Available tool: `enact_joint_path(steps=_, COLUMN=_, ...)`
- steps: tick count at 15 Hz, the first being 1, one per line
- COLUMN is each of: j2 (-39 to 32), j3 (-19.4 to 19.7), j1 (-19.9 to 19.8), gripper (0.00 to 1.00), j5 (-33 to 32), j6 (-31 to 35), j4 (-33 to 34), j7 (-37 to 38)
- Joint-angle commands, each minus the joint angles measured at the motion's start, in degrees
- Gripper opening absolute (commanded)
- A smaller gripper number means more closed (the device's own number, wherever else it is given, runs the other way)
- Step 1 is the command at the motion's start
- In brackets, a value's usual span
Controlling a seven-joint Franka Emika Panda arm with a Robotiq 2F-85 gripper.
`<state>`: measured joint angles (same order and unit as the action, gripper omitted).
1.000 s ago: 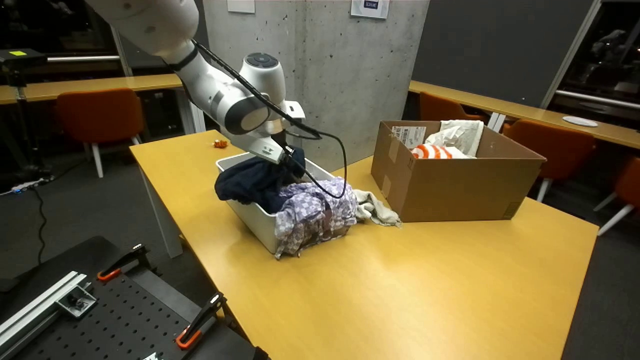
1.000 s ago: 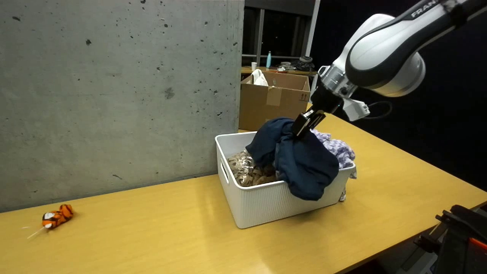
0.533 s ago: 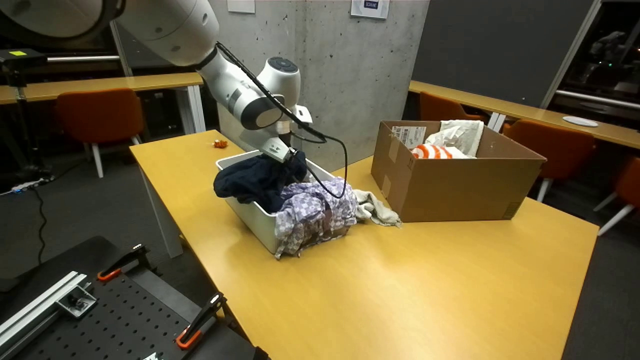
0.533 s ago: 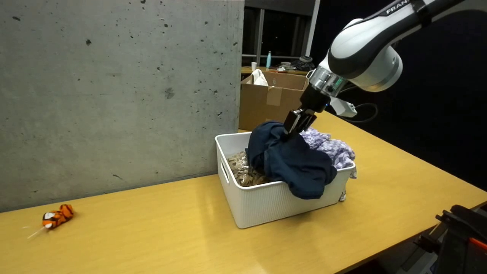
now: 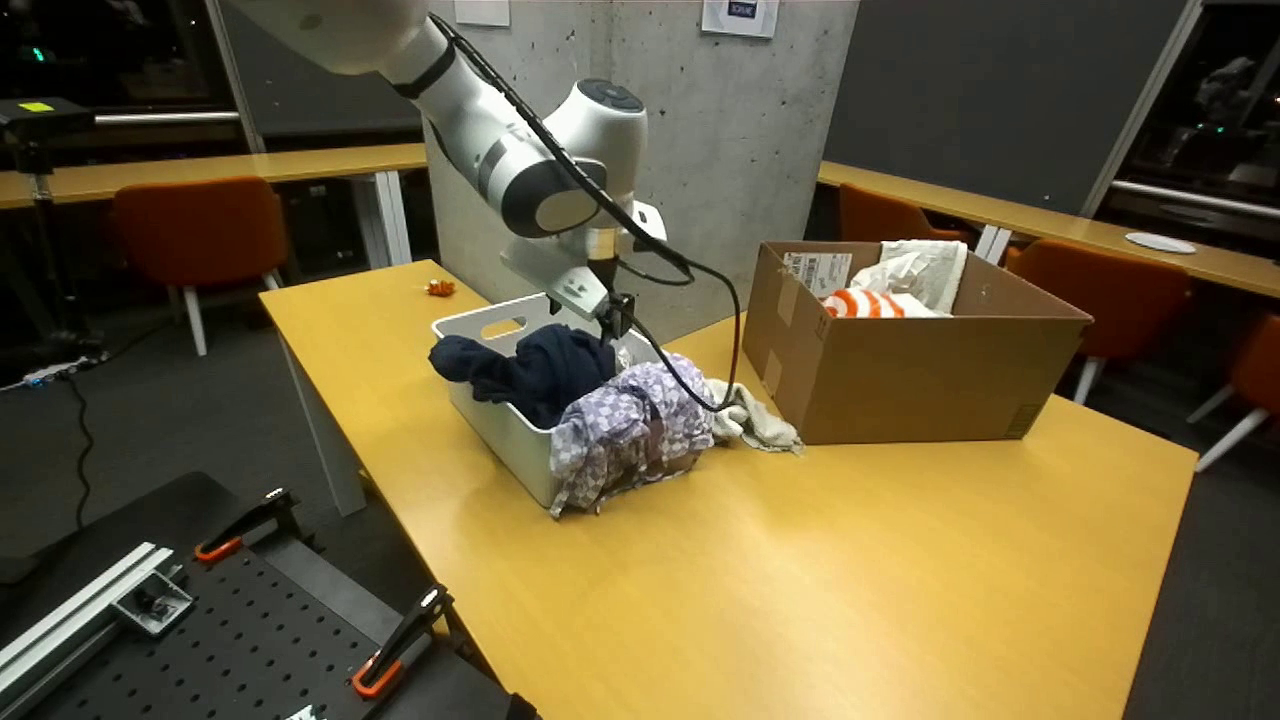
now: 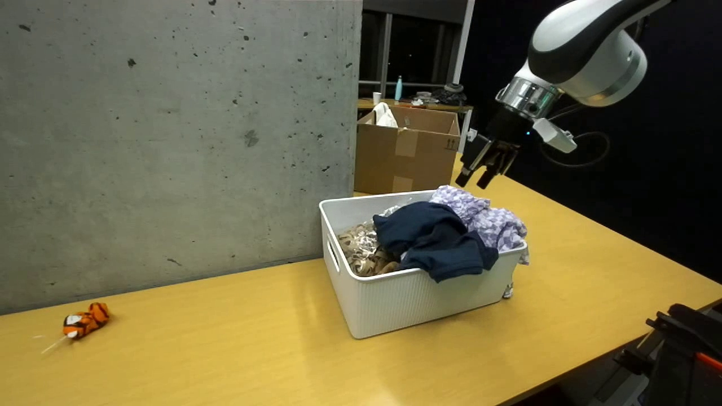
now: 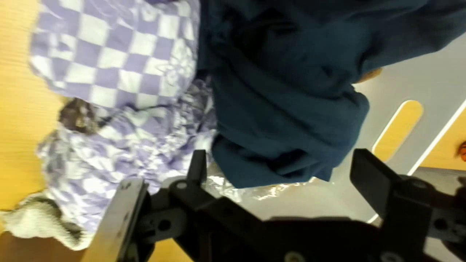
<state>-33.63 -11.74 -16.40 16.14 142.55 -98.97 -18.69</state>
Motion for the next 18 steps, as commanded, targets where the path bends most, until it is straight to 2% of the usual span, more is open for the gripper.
enact_joint_path(steps=1, j2=6.31, j3=5.69, j1=0.17, gripper=1.00, j5=0.22, j6=-0.42, j4=-7.92, j7=2.56)
enact_joint_path(steps=5, j2=3.61, j3=9.22, j1=0.65, gripper=1.00, j5=0.01, j6=1.09, j4=-8.57, j7=3.29)
enact_joint_path(steps=13, j2=-1.61, j3=8.69, j1=1.46, gripper=1.00, j5=-0.01, j6=6.89, j4=-6.59, j7=5.20)
enact_joint_path(steps=14, j2=-1.90, j3=8.60, j1=1.54, gripper=0.98, j5=-0.06, j6=7.17, j4=-6.42, j7=5.38)
enact_joint_path(steps=15, j2=-1.98, j3=8.55, j1=1.58, gripper=0.74, j5=-0.14, j6=7.24, j4=-6.45, j7=5.38)
enact_joint_path(steps=16, j2=-2.02, j3=8.52, j1=1.64, gripper=0.73, j5=-0.20, j6=7.34, j4=-6.46, j7=5.45)
enact_joint_path(steps=18, j2=-1.89, j3=8.52, j1=1.69, gripper=0.61, j5=-0.28, j6=7.73, j4=-6.67, j7=5.55)
